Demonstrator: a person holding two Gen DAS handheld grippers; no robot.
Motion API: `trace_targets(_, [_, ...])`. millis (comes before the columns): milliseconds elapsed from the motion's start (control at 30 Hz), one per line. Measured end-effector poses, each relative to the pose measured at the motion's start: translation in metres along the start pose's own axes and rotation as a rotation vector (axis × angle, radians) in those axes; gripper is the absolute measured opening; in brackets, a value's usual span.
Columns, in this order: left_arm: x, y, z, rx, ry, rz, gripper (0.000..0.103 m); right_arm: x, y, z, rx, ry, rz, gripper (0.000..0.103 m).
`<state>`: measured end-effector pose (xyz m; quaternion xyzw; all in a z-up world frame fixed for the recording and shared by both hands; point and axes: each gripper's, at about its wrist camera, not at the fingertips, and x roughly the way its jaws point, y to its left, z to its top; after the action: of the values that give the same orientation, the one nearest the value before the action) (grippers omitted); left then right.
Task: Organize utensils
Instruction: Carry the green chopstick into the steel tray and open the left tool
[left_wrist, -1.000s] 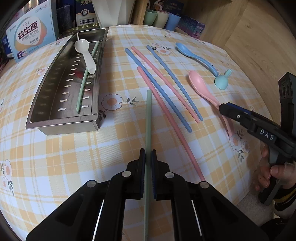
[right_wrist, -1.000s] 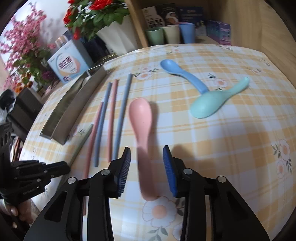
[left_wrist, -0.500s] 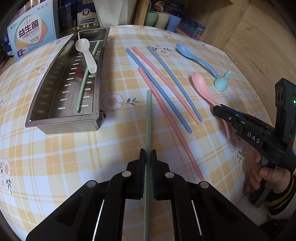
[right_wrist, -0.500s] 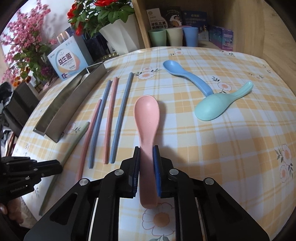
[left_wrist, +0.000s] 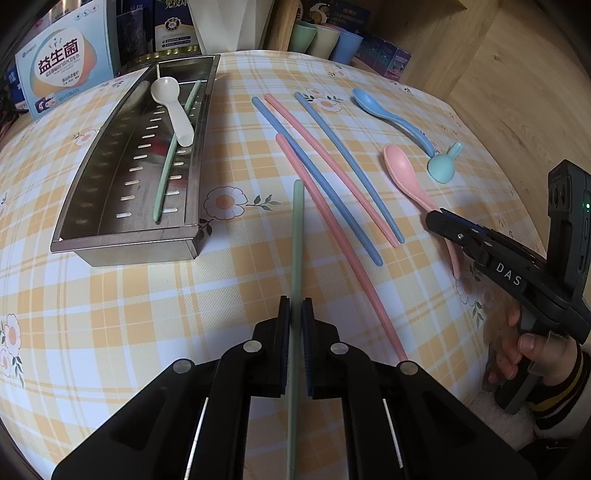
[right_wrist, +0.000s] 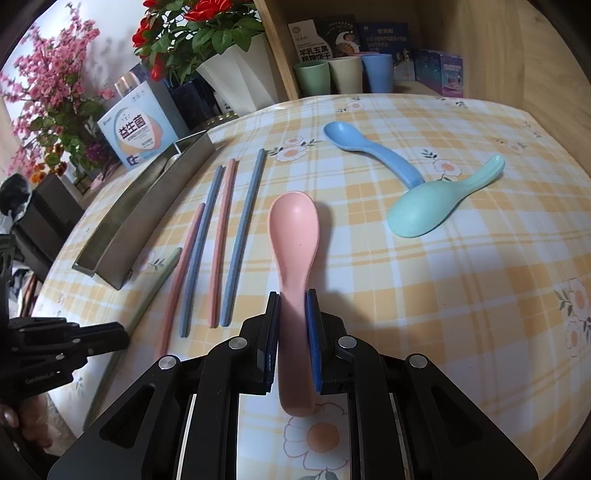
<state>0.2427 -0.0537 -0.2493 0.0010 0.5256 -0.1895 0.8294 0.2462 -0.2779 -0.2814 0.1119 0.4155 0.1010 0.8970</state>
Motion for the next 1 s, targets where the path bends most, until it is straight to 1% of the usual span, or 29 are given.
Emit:
trace_targets(100, [0.000,0.000,0.000,0.000,-0.001,0.000,0.007,0.003,0.001,0.000,-0.006,0.020,0.016,0.014])
trace_targets(233, [0.000,-0.001,0.000,0.005,-0.007,0.003,0.007,0.003,0.002,-0.001,-0.011,0.019,0.016,0.014])
trace_targets(567, [-0.004,-0.002,-0.003,0.015,-0.025,-0.003,0.005,-0.004,0.001,-0.001,-0.007,-0.024,0.028,0.014])
trace_targets(733, [-0.020,0.000,0.006,0.015,-0.081,-0.018,0.005,-0.005,-0.001,-0.001,-0.001,-0.030,0.030,0.014])
trace_targets(867, [-0.040,0.009,0.021,-0.028,-0.132,-0.029,0.005,-0.004,-0.001,-0.001,0.003,-0.027,0.030,0.014])
trace_targets(1000, [-0.057,0.027,0.046,-0.076,-0.175,-0.030,0.006,-0.002,-0.002,0.000,0.010,-0.021,0.033,0.014])
